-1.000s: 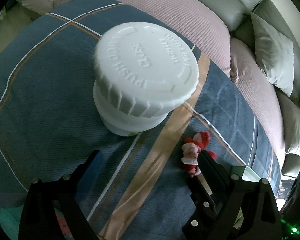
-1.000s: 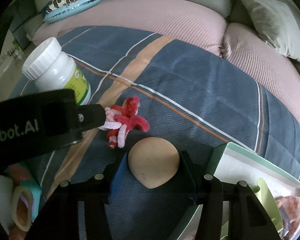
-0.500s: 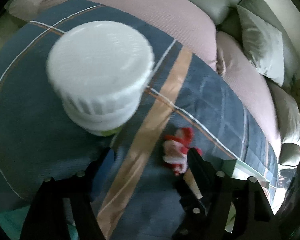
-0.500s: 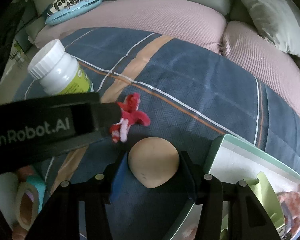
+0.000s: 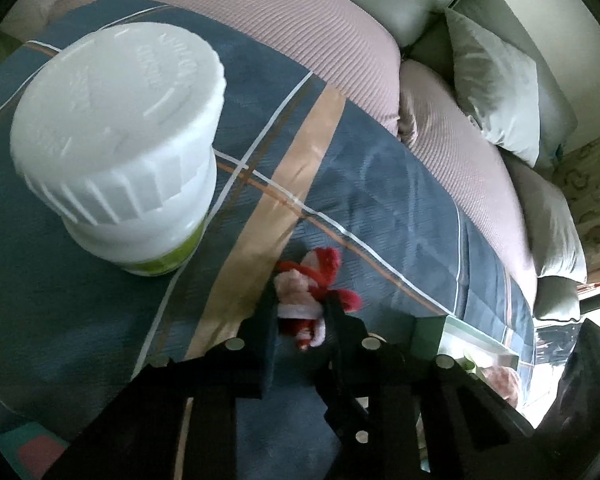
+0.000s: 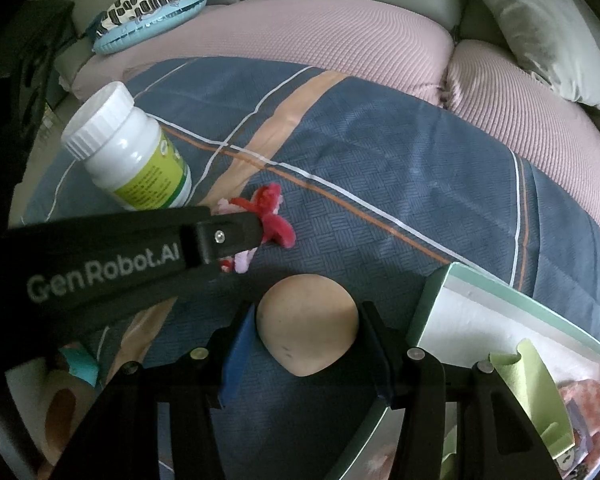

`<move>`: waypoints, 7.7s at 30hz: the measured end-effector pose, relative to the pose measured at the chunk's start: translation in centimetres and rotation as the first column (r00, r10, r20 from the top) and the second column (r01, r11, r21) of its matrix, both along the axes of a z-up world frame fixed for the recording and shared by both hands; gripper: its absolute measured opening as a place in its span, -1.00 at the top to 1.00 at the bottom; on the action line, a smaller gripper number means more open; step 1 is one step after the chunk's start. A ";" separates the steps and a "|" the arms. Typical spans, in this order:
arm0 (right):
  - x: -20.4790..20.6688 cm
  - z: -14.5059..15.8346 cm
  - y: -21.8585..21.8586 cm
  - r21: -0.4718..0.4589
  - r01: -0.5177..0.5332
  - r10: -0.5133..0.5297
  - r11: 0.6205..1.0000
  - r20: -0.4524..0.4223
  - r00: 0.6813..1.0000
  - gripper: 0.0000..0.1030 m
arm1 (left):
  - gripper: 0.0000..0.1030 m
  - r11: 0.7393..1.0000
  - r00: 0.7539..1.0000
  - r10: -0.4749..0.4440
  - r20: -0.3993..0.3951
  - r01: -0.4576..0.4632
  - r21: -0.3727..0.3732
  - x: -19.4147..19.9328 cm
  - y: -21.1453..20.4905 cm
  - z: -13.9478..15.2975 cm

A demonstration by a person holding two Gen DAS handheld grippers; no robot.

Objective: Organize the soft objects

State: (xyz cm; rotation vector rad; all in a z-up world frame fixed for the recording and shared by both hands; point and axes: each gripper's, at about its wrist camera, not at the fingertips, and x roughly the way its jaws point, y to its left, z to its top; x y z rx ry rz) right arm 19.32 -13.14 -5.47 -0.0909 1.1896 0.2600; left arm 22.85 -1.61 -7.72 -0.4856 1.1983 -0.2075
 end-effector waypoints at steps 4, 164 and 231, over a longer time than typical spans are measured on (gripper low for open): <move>-0.2 0.2 -0.2 0.020 0.007 -0.007 1.000 -0.002 1.000 -0.06 | 0.56 1.000 1.000 0.005 -0.002 -0.005 -0.010 -0.1 0.3 0.0; -19.7 6.2 -20.1 0.128 0.572 -0.580 0.810 0.034 0.814 -0.68 | -0.51 0.909 0.934 -0.335 0.122 0.286 0.303 -17.5 -10.3 7.7; -25.9 5.3 -16.0 0.036 0.538 -0.539 0.842 0.078 0.839 -1.00 | -0.88 0.829 0.950 -0.277 0.145 0.160 0.536 -24.1 -5.5 6.4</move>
